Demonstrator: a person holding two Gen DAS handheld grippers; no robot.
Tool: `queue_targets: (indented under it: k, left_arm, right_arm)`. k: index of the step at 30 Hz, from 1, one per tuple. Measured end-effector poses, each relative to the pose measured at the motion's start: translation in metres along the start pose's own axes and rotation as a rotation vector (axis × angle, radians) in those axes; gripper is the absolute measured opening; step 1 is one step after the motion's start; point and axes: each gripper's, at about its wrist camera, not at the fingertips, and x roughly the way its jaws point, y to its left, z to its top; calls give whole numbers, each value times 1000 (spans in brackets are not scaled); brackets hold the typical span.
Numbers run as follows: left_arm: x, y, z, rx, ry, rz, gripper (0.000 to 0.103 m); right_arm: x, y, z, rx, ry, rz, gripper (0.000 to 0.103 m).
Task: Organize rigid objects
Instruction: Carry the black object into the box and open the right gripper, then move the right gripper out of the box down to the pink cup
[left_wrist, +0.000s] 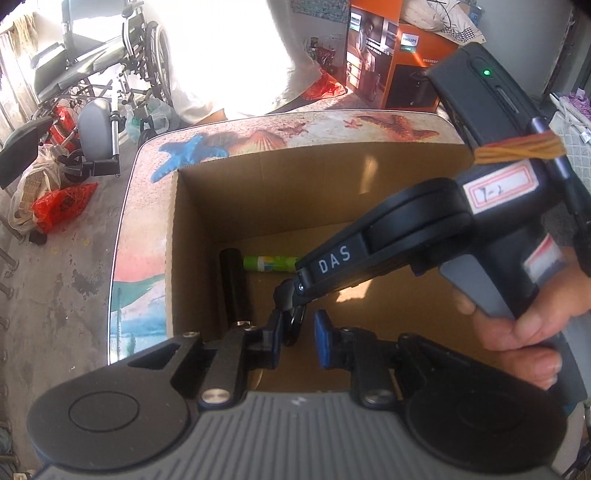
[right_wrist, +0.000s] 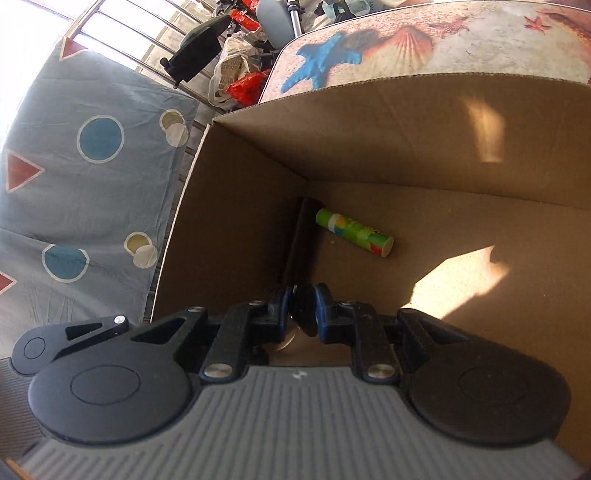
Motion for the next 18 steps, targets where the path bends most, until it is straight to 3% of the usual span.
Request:
queue_targets:
  k: [4, 6, 7, 13, 18]
  left_arm:
    - [-6, -1, 1, 3, -11, 13, 22]
    - [-14, -2, 0, 1, -28, 8, 26]
    - [-18, -3, 0, 2, -37, 6, 28]
    - [-55, -8, -13, 8, -107, -15, 37]
    - [-101, -14, -45, 21, -190, -51, 49]
  right_arm:
    - [13, 0, 10, -30, 9, -53, 24]
    - [10, 1, 12, -31, -8, -68, 47]
    - [5, 2, 14, -38, -30, -70, 50]
    - [-54, 15, -1, -53, -151, -45, 53]
    - [-136, 36, -56, -123, -314, -14, 53]
